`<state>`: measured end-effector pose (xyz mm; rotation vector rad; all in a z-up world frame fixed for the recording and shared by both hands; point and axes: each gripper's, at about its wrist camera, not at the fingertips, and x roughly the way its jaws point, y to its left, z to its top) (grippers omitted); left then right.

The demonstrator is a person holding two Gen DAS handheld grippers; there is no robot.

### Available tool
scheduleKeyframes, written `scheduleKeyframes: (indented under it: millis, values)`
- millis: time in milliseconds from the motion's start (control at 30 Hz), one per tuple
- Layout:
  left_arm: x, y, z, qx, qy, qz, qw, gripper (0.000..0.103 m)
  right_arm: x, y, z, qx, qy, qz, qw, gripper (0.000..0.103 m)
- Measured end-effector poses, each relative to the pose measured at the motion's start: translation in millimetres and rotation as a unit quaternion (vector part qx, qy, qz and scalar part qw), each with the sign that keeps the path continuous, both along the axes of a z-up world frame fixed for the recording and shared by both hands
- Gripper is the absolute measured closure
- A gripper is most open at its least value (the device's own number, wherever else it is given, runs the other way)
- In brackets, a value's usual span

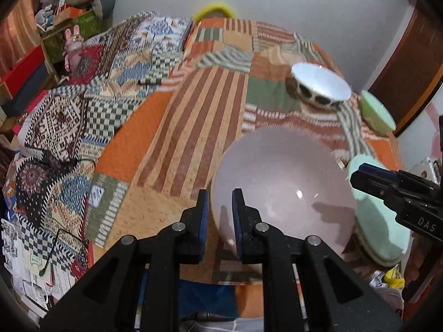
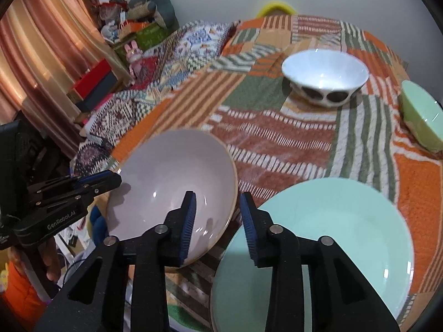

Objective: Organize plates and bowls
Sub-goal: 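Lower the pink bowl onto the mint green plate and open both grippers, then reach both grippers to the white black-dotted bowl rim and close on it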

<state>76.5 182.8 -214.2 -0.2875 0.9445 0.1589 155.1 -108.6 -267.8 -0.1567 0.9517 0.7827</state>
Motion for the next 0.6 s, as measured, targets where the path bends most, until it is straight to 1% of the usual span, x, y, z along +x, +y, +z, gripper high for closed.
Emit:
scheduleKeyframes:
  millis: [133, 200, 233, 267, 300, 367, 433, 500, 600]
  values:
    - [7.1, -10.2, 26.0, 0.014, -0.030, -0.017, 0.9993, 0.087, -0.1, -16.2, 18.7, 0.021, -0.025, -0.013, 0.999, 0.065]
    - [13.4, -19.9, 38.7, 0.026, -0.044, -0.029, 0.9983, 0.087, 1.3, -27.5, 28.5, 0.032, -0.037, -0.022, 0.999, 0.059]
    - [17.5, -26.5, 46.2, 0.032, -0.053, -0.037, 0.9974, 0.087, 2.3, -33.6, 32.5, 0.035, -0.042, -0.027, 0.998, 0.054]
    - [22.1, -33.4, 53.4, 0.037, -0.062, -0.046, 0.9963, 0.086, 3.3, -41.0, 37.0, 0.039, -0.049, -0.034, 0.997, 0.053]
    - [24.7, -37.2, 57.6, 0.040, -0.068, -0.050, 0.9957, 0.084, 5.1, -50.5, 42.4, 0.043, -0.059, -0.044, 0.996, 0.053]
    - [34.7, -48.9, 70.2, 0.044, -0.086, -0.061, 0.9935, 0.076, 10.2, -65.5, 50.5, 0.048, -0.069, -0.059, 0.995, 0.053]
    - [45.1, -58.8, 80.7, 0.041, -0.102, -0.067, 0.9917, 0.064, 15.7, -78.7, 57.7, 0.053, -0.079, -0.075, 0.993, 0.053]
    - [55.6, -65.8, 87.3, 0.045, -0.111, -0.070, 0.9903, 0.062, 22.3, -94.6, 64.9, 0.058, -0.089, -0.092, 0.990, 0.053]
    - [75.2, -76.9, 96.4, 0.065, -0.125, -0.078, 0.9870, 0.061, 35.0, -114.6, 73.2, 0.062, -0.102, -0.117, 0.986, 0.053]
